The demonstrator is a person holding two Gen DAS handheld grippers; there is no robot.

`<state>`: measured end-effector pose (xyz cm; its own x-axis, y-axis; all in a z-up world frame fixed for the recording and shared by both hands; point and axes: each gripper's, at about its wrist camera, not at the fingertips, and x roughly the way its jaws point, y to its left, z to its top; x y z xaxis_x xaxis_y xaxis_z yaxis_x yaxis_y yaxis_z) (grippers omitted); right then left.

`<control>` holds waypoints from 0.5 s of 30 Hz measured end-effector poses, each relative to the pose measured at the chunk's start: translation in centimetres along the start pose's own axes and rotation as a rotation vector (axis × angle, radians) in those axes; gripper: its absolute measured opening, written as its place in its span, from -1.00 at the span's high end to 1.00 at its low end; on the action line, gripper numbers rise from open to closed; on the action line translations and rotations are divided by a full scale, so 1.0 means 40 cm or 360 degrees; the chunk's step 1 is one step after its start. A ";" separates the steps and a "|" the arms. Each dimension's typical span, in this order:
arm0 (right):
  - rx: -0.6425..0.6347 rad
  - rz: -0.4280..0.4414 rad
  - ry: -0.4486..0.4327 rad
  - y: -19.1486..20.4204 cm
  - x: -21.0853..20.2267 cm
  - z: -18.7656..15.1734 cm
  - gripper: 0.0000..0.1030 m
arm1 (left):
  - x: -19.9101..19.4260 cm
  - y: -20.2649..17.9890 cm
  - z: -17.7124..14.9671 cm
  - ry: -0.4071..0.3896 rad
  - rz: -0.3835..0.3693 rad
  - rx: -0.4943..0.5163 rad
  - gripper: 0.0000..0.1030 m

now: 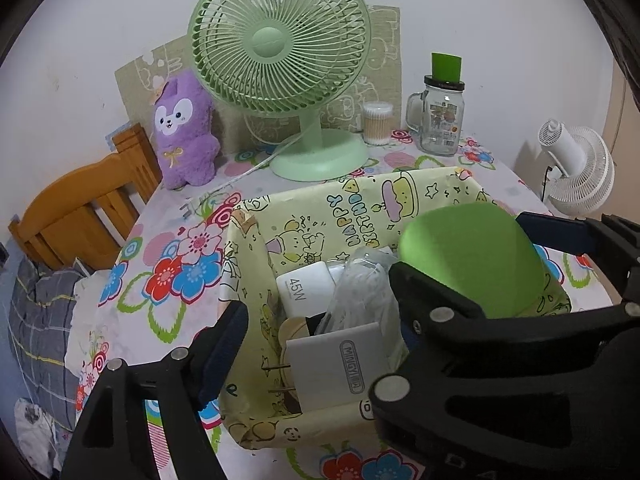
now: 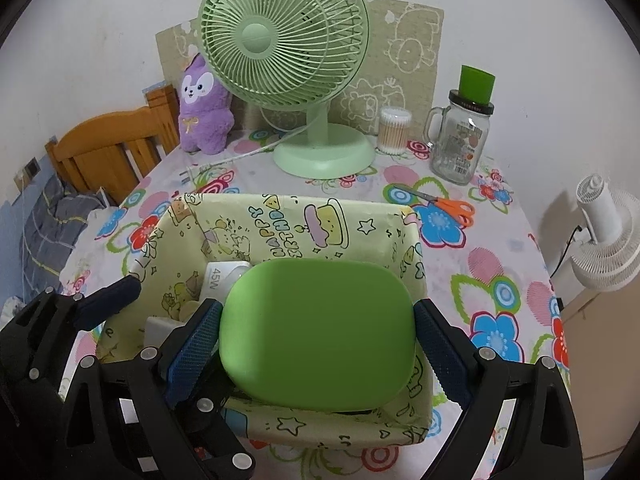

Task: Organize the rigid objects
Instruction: 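Lower both tools into the yellow box and open them to release charger and pad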

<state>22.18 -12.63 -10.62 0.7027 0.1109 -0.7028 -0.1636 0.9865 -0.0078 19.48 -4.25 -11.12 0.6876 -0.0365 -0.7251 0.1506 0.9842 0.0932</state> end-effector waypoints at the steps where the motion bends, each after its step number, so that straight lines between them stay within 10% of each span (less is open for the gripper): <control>1: -0.0003 -0.0005 -0.0004 0.002 0.002 0.001 -0.85 | 0.001 0.000 0.002 0.0004 -0.0003 -0.0003 -0.57; 15: 0.0028 0.0039 0.0010 0.008 0.023 0.004 -0.87 | 0.002 0.003 0.002 0.0026 -0.0083 -0.0032 -0.72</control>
<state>22.86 -12.19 -11.17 0.6944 0.1343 -0.7070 -0.1683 0.9855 0.0219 19.62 -4.17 -11.14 0.6673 -0.0849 -0.7399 0.1713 0.9843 0.0416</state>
